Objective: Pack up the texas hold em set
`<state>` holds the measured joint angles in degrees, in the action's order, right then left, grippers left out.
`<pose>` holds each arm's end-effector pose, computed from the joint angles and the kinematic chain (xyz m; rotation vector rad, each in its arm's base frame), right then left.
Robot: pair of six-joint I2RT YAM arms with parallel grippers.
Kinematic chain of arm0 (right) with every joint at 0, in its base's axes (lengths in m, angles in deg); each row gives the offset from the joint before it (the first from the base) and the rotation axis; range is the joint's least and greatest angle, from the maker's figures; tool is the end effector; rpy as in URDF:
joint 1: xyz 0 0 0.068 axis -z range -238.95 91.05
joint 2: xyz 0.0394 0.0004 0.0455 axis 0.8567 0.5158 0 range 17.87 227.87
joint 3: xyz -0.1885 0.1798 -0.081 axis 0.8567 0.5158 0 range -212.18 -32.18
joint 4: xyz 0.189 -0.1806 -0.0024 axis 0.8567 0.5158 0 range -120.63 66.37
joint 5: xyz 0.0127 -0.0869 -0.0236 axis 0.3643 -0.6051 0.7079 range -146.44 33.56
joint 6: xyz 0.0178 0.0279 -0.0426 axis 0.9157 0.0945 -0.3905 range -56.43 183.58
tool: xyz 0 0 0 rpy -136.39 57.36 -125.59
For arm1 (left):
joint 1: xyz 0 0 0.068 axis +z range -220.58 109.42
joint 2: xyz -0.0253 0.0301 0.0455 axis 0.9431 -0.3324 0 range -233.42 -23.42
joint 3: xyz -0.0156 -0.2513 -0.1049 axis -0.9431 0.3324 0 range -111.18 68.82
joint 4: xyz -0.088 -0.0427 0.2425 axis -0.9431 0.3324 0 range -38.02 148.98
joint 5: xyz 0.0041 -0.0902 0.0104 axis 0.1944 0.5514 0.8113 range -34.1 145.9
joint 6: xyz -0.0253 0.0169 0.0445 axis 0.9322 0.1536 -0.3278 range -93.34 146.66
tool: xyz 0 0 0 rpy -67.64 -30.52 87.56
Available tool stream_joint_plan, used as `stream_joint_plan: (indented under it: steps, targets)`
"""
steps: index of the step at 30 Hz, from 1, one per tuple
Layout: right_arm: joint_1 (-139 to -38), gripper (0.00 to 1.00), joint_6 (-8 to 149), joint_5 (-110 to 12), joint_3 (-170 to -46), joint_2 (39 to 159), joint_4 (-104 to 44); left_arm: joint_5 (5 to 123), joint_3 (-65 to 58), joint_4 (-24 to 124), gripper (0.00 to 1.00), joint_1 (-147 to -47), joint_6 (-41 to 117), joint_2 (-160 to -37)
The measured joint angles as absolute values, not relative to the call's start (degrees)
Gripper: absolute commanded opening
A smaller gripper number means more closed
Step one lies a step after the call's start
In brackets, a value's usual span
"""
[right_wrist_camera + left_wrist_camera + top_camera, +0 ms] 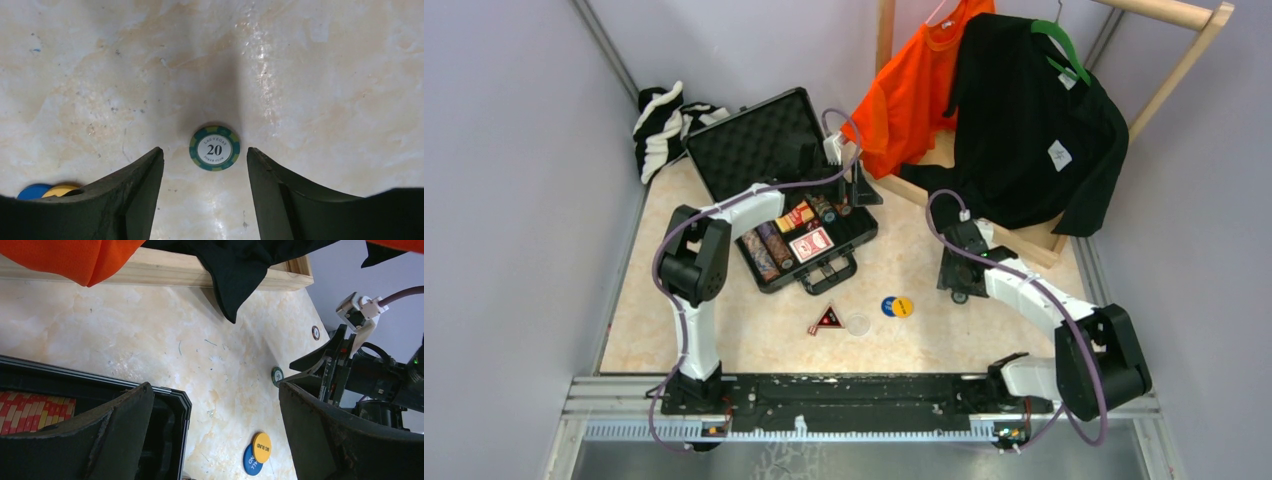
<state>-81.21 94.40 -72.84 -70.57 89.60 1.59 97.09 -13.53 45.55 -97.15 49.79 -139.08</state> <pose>0.2070 0.0739 0.1812 0.2788 2.6207 -0.0848 0.4027 -0.2275 0.2214 0.5467 2.0824 -1.2567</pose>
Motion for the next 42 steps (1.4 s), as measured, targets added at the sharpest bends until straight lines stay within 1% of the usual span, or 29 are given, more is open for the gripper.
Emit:
stream_joint_plan:
  steps: [9,12,15,19,24,28,30,32,37,40,42]
  targets:
    - [-79.4,0.59,94.7,-71.8,-66.8,91.3,-2.2,97.1,-13.5,45.5,1.00,-97.2,49.8,-139.1]
    - [-79.4,0.52,94.7,-71.6,-66.5,91.3,-3.4,97.1,-13.5,45.4,1.00,-97.2,49.9,-139.1]
    - [-79.5,0.48,94.7,-71.8,-66.4,91.3,-4.0,97.2,-13.4,45.2,1.00,-97.2,50.0,-139.1]
    - [-80.1,0.43,94.9,-72.1,-66.4,91.3,-4.1,97.3,-13.0,44.8,1.00,-97.2,50.0,-139.1]
    - [-81.4,0.44,95.6,-72.6,-66.4,91.3,-3.8,97.4,-12.7,44.5,1.00,-97.2,50.2,-139.1]
    - [-83.0,0.55,96.4,-72.7,-66.7,91.4,-3.1,97.5,-12.7,44.2,1.00,-97.2,50.4,-139.1]
    - [-83.7,0.57,96.7,-72.5,-66.8,91.5,-2.7,97.6,-12.7,44.2,1.00,-97.2,50.5,-139.1]
    - [-84.3,0.56,96.9,-72.5,-66.9,91.5,-2.4,97.6,-12.7,44.1,1.00,-97.2,50.6,-139.1]
    - [-85.1,0.48,97.6,-72.6,-66.9,91.5,-2.1,97.9,-12.2,43.4,1.00,-97.2,50.7,-139.1]
    - [-85.6,0.38,97.9,-72.8,-66.8,91.5,-2.1,98.0,-11.8,43.3,1.00,-97.2,50.8,-139.1]
    - [-85.7,0.36,98.1,-72.9,-66.8,91.5,-2.1,98.1,-11.7,43.2,1.00,-97.2,50.9,-139.1]
